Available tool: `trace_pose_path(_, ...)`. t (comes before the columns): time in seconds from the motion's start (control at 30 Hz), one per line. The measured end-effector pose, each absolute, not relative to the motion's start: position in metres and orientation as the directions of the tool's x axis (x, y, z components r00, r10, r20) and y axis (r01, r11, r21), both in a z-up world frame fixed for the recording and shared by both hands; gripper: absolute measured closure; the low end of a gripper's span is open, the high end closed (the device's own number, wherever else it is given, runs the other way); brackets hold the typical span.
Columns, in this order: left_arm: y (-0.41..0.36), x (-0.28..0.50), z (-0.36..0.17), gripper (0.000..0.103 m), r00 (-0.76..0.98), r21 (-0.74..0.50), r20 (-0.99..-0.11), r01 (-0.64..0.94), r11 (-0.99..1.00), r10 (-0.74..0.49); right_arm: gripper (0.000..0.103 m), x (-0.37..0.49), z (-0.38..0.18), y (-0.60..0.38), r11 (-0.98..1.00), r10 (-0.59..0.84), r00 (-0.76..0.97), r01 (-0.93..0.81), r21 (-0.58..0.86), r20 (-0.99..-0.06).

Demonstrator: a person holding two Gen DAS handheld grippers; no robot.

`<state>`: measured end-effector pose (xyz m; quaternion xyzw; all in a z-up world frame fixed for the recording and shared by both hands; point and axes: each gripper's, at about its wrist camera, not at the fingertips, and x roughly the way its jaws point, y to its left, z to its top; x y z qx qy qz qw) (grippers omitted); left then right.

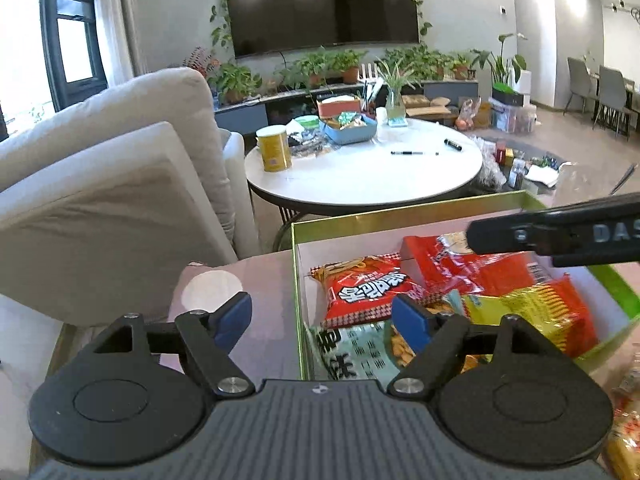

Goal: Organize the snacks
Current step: 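Lower the red chip bag into the green box and open the right gripper, then move the right gripper to the clear-wrapped bread loaf and grasp it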

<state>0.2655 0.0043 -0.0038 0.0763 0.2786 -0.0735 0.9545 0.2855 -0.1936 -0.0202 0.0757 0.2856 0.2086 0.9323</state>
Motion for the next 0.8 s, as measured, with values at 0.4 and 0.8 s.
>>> trace_pose_path(0.4,0.021,0.174,0.003,0.021,0.847,0.048,-0.521,0.156,0.987,-0.108,0.068,0.21,-0.018,-0.219,0.896,0.445,0.717,-0.364,0.256,-0.537)
trace_pose_path(0.8,0.012,0.084,-0.002,0.021,0.825,0.012,-0.546,0.177,0.984,-0.142,0.068,0.143,-0.025,-0.226,0.876,0.481,0.678,-0.355,0.325,-0.555)
